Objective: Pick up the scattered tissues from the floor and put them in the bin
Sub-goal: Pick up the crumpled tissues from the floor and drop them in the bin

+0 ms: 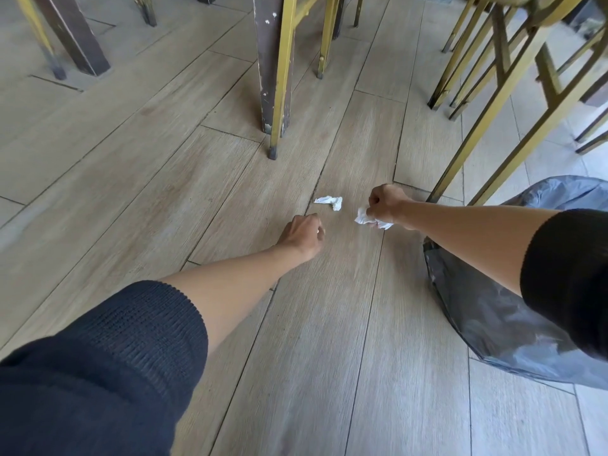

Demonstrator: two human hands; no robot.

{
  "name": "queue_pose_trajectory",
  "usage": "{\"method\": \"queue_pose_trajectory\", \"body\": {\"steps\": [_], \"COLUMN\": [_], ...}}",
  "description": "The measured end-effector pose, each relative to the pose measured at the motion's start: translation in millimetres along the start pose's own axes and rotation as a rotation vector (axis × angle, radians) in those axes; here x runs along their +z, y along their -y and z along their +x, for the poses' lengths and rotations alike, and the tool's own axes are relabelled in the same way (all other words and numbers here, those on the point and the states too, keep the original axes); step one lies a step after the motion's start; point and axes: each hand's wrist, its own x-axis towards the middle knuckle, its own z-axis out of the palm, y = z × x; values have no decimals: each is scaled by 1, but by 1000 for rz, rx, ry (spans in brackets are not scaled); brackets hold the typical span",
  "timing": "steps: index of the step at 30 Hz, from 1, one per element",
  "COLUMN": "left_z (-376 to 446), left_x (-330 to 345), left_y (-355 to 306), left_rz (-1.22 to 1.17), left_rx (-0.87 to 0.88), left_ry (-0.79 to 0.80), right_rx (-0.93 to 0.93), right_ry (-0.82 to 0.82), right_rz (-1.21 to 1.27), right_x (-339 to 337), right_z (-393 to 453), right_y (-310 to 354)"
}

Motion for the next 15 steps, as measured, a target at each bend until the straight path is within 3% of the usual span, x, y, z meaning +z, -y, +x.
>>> {"method": "queue_pose_trajectory", "body": {"steps": [7, 11, 15], "left_z": [14, 34, 55], "left_x": [-6, 0, 3], "left_y": [0, 2, -6], "left_rz": [-162, -95, -5], "left_rx": [-63, -81, -55], "left_ry": [-140, -192, -141], "right_rx": [-10, -35, -39], "right_ry": [141, 180, 170], "right_rz": [32, 20, 15], "right_x": [11, 18, 26], "right_z": [3, 7, 13], "right_y": [10, 10, 4]}}
